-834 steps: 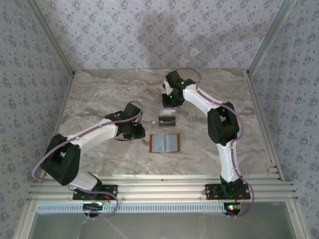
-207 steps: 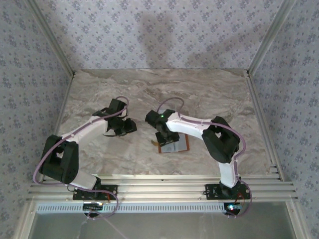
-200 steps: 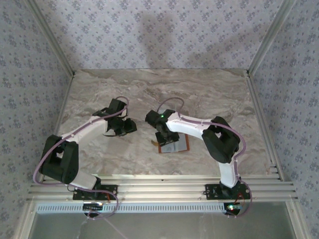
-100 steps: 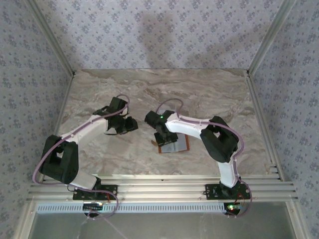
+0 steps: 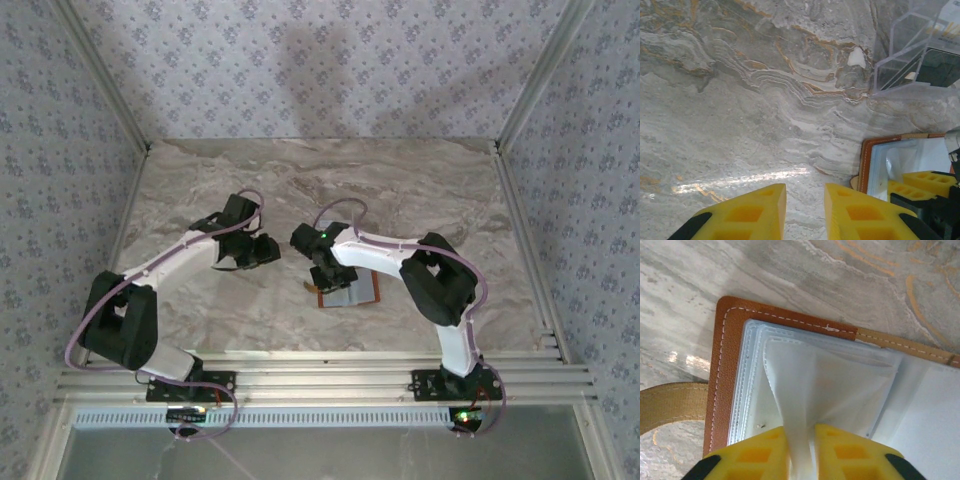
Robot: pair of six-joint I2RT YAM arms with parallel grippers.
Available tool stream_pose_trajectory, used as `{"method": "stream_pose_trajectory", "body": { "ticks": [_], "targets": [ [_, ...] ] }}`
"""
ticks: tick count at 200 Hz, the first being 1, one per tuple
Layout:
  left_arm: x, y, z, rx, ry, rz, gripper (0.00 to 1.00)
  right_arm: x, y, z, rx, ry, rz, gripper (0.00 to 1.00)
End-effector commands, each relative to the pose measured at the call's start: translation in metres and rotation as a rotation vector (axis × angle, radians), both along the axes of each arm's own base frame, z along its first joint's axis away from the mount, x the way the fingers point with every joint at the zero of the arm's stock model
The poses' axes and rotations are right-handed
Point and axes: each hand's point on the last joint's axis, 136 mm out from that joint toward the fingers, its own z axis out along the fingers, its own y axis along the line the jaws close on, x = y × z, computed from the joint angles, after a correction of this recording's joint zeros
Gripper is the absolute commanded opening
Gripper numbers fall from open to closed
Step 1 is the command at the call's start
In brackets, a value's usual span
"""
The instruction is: Take the credit cards out of the card holder
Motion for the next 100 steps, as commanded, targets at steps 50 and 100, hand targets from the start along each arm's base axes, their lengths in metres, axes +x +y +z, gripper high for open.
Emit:
{"method": "stream_pose_trajectory", "body": {
  "ticks": [50, 100],
  "targets": [
    [-0.008, -0.027, 0.022, -0.053, -0.015, -0.031, 0.26, -0.009, 0.018, 0.025, 0.148, 0.017, -0.013, 0.08],
    [-0.025, -0.037, 0.011, -0.096, 0.036, -0.033, 0.24, -0.007, 0.04, 0.035, 0.325, 0.034, -0.024, 0.06]
  ]
}}
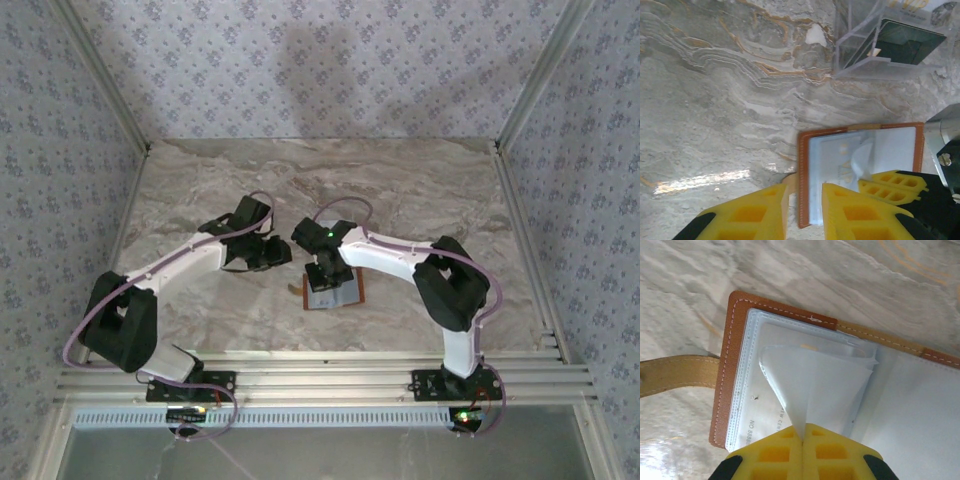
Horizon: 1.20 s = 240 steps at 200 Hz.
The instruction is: Take the credit cards out of the card holder
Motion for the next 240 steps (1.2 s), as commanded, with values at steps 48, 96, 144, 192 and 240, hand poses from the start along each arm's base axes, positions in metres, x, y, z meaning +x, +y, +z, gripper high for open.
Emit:
{"method": "stream_pose_trajectory", "body": {
  "ticks": [48, 96, 144, 192, 240],
  "targets": [
    [-0.026, -0.028, -0.024, -0.058, 0.102, -0.032, 0.21, 0.004, 0.015, 0.007, 0.285, 0.034, -0.088, 0.09],
    [-0.035, -0.06, -0.042, -0.084, 0.157, -0.084, 0.19, 0.005, 0.013, 0.008, 0.402, 0.043, -0.14, 0.11],
    [-0.037, -0.065, -0.059, -0.064, 0.203, -0.067, 0.17, 0.005, 0.005, 0.01, 0.422, 0.043, -0.16, 0.13],
    [-0.039, -0.077, -0.061, -0.062, 0.217, -0.106, 0.17, 0.003, -0.003, 0.013, 0.419, 0.035, -0.181, 0.24],
    [-0.038, -0.083, -0.056, -0.052, 0.213, -0.131, 0.17, 0.005, -0.035, 0.032, 0.37, -0.04, -0.239, 0.33]
  ]
}}
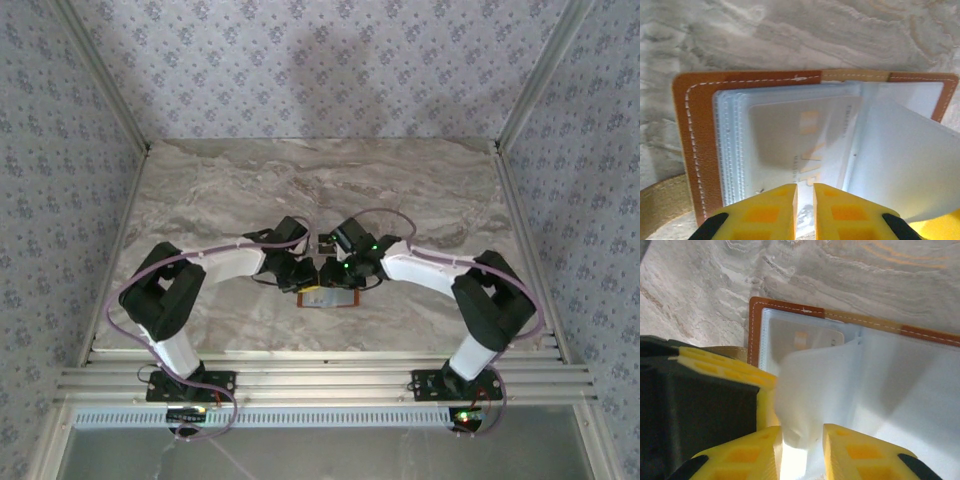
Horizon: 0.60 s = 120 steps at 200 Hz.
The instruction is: Take the credit cards out of the card holder
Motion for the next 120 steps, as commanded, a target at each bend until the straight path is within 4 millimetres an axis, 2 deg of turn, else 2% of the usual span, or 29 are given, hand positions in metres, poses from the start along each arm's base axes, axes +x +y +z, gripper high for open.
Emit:
{"method": "stream_pose_trajectory", "body": {
  "ticks": [1, 34, 68, 106, 120],
  "targets": [
    [0.001, -0.01, 0.007, -0.01, 0.0, -0.03, 0.17, 0.002, -0.023, 0.014, -0.042, -0.035, -0.058, 0.33],
    [0.001, -0.022, 0.011, -0.001, -0.001, -0.068, 0.17, 0.005, -0.052, 0.027, -0.068, -0.066, -0.11, 0.36],
    [0.0, -0.04, 0.008, 0.003, 0.011, -0.119, 0.18, 0.007, -0.075, 0.03, -0.076, -0.068, -0.156, 0.36],
    [-0.007, -0.063, 0.001, 0.01, 0.034, -0.181, 0.18, 0.008, -0.09, 0.034, -0.071, -0.08, -0.195, 0.36],
    [-0.009, -0.066, -0.004, 0.017, 0.05, -0.187, 0.18, 0.008, -0.092, 0.034, -0.068, -0.079, -0.198, 0.36]
  ]
}}
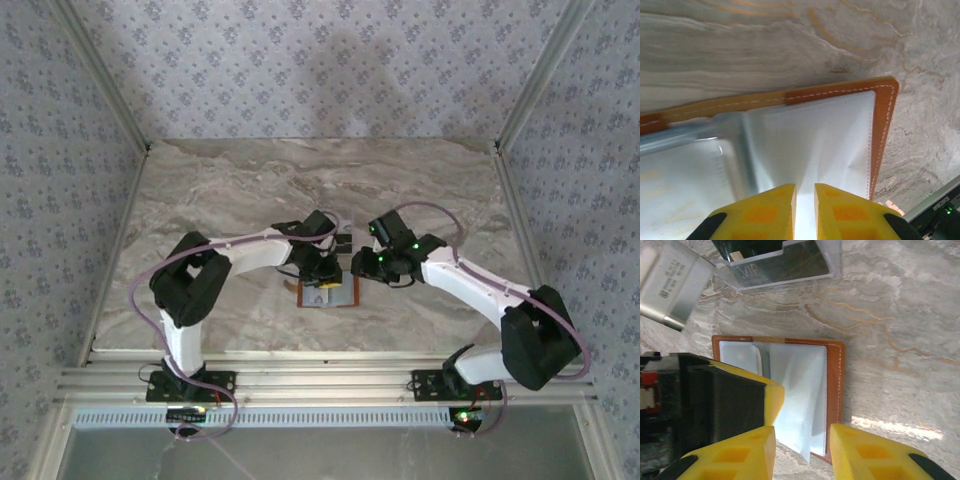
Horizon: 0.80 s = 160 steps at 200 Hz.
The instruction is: Take the credit cards out of the card holder
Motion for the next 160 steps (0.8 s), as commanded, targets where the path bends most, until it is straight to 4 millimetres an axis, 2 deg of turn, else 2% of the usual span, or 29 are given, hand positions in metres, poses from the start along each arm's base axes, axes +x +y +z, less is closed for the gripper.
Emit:
{"method": "stream_pose_trajectory", "body": {
  "ticks": [1, 43, 85, 120, 160],
  "targets": [
    [-0.01, -0.007, -0.004, 0.01, 0.039, -0.049, 0.18, -0.003, -0.012, 0.001, -0.023, -0.007, -0.005, 0.36],
    [-0.006, -0.009, 0.002, 0.01, 0.016, -0.045, 0.18, -0.003, -0.008, 0.0, 0.0, -0.001, 0.006, 0.36],
    [0.004, 0.002, 0.017, 0.017, -0.041, -0.01, 0.19, -0.004, 0.003, 0.001, 0.054, 0.022, 0.026, 0.35],
    [0.015, 0.028, 0.026, 0.013, -0.066, 0.053, 0.19, -0.005, 0.021, -0.001, 0.111, 0.047, 0.073, 0.35],
    [0.017, 0.066, 0.021, 0.039, -0.055, 0.111, 0.19, -0.007, 0.049, -0.008, 0.164, 0.091, 0.142, 0.34]
  ]
}}
